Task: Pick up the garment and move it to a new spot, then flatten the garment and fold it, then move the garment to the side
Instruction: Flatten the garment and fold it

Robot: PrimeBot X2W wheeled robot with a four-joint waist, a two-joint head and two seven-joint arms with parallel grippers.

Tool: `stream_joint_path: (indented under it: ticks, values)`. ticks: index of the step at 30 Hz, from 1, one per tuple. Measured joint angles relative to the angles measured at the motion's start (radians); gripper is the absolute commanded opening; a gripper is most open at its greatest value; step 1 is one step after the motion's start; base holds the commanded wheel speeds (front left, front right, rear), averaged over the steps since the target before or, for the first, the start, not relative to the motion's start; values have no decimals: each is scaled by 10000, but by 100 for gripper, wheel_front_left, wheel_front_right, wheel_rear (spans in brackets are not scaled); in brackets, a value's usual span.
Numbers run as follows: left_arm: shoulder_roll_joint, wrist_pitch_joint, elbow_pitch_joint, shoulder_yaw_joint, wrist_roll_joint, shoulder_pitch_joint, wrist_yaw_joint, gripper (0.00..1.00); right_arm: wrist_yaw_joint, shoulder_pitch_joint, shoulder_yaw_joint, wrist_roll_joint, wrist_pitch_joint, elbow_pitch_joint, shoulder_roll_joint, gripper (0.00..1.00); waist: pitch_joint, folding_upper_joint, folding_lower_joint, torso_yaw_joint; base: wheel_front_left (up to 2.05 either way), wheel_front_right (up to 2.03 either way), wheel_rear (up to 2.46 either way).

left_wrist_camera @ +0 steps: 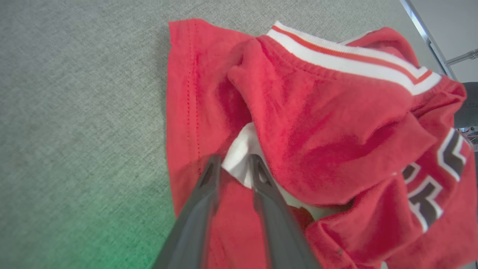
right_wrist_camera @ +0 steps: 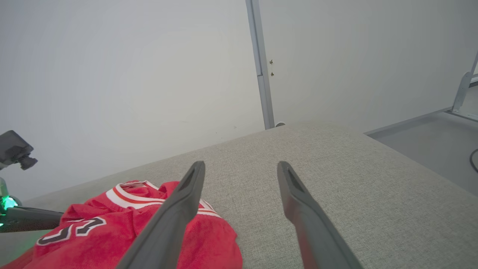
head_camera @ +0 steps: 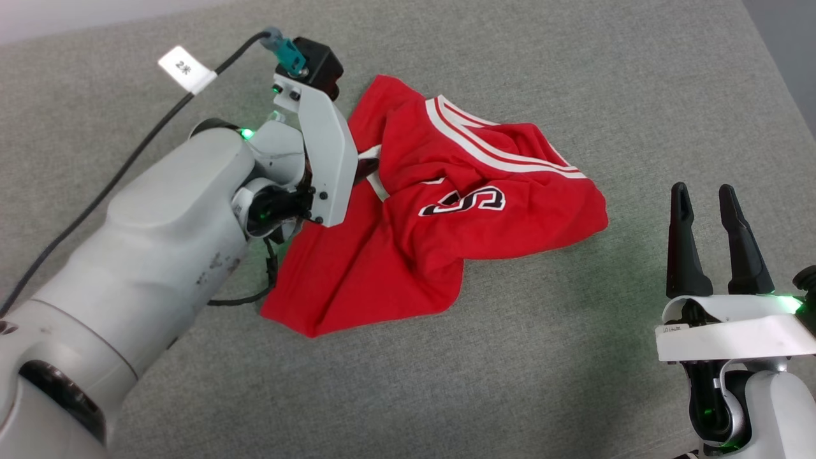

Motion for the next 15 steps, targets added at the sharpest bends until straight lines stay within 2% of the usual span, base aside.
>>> stream_joint_path:
  ticks: [2,4,5,12,15]
  values:
    - [35,0,-23,-69,-86,-12,0,22,0,-1,0,0,0,6,0,100,-6,0,0,12,0,0,0]
    - [63,-4,-88,-123,-198,-13,0,15,0,-1,-4,0,0,8,0,100,-18,0,0,42,0,0,0]
    - [77,-75,-130,-128,-270,-15,0,0,0,-1,-19,0,0,10,0,100,-25,0,1,63,0,0,0]
    - [161,-472,-744,-159,-702,-157,0,0,0,42,-253,-107,0,8,4,100,-165,0,0,395,0,0,0]
    - [510,-825,-1218,-117,-911,-236,0,0,0,138,-328,-265,0,-8,4,100,-326,0,0,698,0,0,0]
